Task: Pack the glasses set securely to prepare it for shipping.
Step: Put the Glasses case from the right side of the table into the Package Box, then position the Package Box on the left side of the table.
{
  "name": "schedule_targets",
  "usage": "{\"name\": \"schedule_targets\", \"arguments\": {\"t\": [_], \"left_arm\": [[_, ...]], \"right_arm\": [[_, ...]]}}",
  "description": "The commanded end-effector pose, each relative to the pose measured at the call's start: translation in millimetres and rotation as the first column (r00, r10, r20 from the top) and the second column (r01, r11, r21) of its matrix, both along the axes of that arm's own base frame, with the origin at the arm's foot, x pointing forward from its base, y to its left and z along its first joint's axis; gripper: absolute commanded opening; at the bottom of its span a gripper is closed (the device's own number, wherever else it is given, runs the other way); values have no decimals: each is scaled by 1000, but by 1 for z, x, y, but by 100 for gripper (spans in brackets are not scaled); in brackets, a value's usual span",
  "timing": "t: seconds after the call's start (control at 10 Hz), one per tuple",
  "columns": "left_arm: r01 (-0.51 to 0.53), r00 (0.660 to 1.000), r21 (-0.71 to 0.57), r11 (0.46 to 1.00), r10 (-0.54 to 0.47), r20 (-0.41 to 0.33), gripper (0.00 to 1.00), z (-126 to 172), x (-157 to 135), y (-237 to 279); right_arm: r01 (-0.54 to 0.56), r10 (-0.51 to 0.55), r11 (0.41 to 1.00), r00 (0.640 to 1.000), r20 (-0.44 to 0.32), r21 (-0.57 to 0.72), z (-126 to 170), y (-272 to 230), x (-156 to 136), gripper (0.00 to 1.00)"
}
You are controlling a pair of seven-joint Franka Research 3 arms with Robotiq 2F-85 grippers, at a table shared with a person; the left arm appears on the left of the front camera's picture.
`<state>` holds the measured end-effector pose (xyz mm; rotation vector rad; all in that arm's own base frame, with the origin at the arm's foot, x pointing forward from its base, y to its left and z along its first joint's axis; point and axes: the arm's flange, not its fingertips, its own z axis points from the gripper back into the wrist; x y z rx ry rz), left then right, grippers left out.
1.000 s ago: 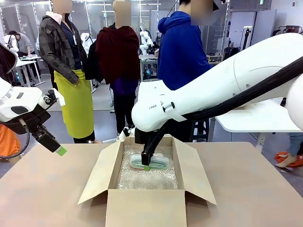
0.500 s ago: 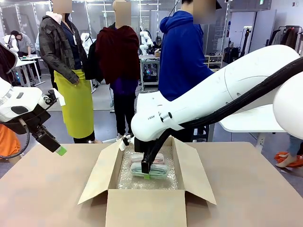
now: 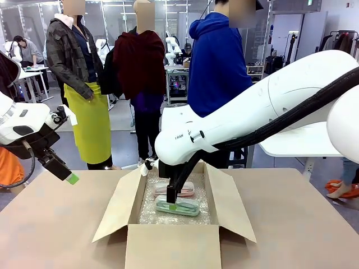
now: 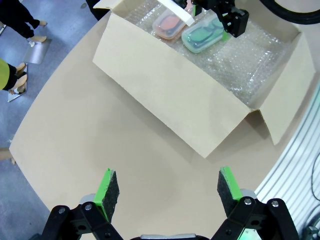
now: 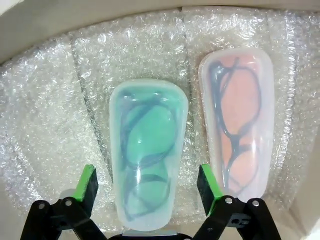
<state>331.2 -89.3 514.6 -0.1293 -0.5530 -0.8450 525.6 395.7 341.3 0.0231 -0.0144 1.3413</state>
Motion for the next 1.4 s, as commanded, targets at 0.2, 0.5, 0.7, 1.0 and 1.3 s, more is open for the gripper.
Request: {"name": "schedule_targets", "arguments": {"t": [0.2,0.5,0.7,1.0,1.3], "left_arm": [[3,1000,6,1000,-3,4,100,1,0,2],[3,1000,6,1000,-3,4,100,1,0,2],[3,1000,6,1000,-3,4,100,1,0,2],[3,1000,6,1000,-3,4,100,1,0,2],[3,1000,6,1000,-3,4,100,1,0,2]], "right_arm": [[-1,1,1000,1000,-2,-1,-1,0,0,100],[-1,1,1000,1000,-2,-1,-1,0,0,100],[-1,1,1000,1000,-2,-1,-1,0,0,100],[-1,1,1000,1000,-2,-1,-1,0,0,100],[-1,1,1000,1000,-2,-1,-1,0,0,100]]}}
